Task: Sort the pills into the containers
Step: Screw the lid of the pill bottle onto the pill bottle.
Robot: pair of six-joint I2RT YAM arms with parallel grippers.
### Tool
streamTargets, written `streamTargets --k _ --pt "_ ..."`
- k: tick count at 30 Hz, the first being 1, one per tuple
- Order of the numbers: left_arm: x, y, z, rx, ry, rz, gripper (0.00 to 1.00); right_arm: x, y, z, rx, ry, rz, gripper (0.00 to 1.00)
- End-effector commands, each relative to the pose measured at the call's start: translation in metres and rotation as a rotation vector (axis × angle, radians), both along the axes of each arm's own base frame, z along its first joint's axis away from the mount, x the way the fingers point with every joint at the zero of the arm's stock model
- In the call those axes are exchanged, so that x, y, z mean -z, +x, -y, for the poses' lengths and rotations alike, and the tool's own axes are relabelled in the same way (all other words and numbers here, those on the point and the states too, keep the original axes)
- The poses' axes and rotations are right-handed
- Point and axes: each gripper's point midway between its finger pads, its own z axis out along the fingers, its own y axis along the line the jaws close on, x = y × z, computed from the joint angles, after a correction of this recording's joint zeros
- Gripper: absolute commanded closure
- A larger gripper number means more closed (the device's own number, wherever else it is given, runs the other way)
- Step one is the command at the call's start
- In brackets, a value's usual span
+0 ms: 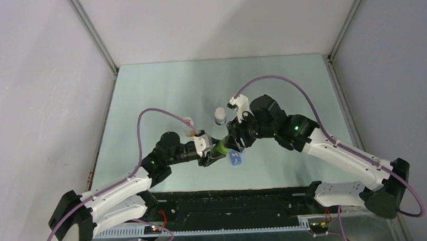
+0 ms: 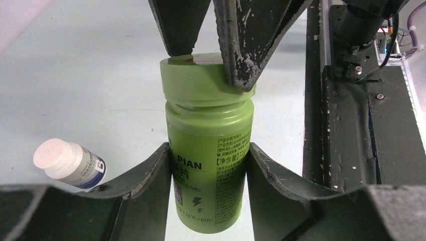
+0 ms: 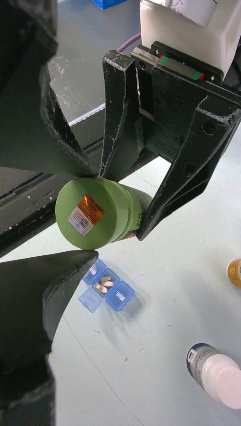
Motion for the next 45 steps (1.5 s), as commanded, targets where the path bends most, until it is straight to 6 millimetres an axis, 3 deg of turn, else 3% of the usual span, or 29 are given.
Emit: streamTargets --k 1,5,13,17,20,24,29,33,40,45 --pt "-0.051 0.002 0.010 0.033 -0.117 0.112 1.00 -0.014 0.006 -0.006 0.001 0.038 0.005 0.44" --pt "-0.054 0.009 0.010 -0.001 -0.120 0.123 1.00 -0.003 0.007 -0.008 0.038 -0.002 -0.027 0.49" --pt "-0.057 0.026 0.003 -0.101 -0.121 0.153 1.00 0.016 0.039 -0.003 0.413 -0.131 -0.010 0.53" --pt "-0.056 0.025 0.002 -0.105 -0.124 0.157 1.00 0.019 0.044 -0.008 0.564 -0.071 -0.092 0.58" --pt "-0.051 0.024 0.000 -0.105 -0.117 0.152 1.00 0.009 0.045 -0.013 0.592 -0.003 -0.156 0.59" --pt "-0.046 0.023 -0.002 -0.111 -0.109 0.145 1.00 -0.006 0.044 -0.009 0.585 0.053 -0.205 0.49" --pt "-0.040 0.026 -0.001 -0.117 -0.095 0.134 1.00 -0.030 0.035 0.000 0.529 0.126 -0.212 0.20" --pt "-0.038 0.025 0.001 -0.105 -0.094 0.127 1.00 -0.043 0.032 0.005 0.441 0.192 -0.182 0.08" --pt "-0.040 0.018 0.004 -0.063 -0.097 0.120 1.00 -0.028 0.017 0.008 0.144 0.108 -0.099 0.05" --pt "-0.041 0.014 0.006 -0.036 -0.096 0.117 1.00 -0.014 0.014 0.011 0.062 0.026 -0.035 0.05"
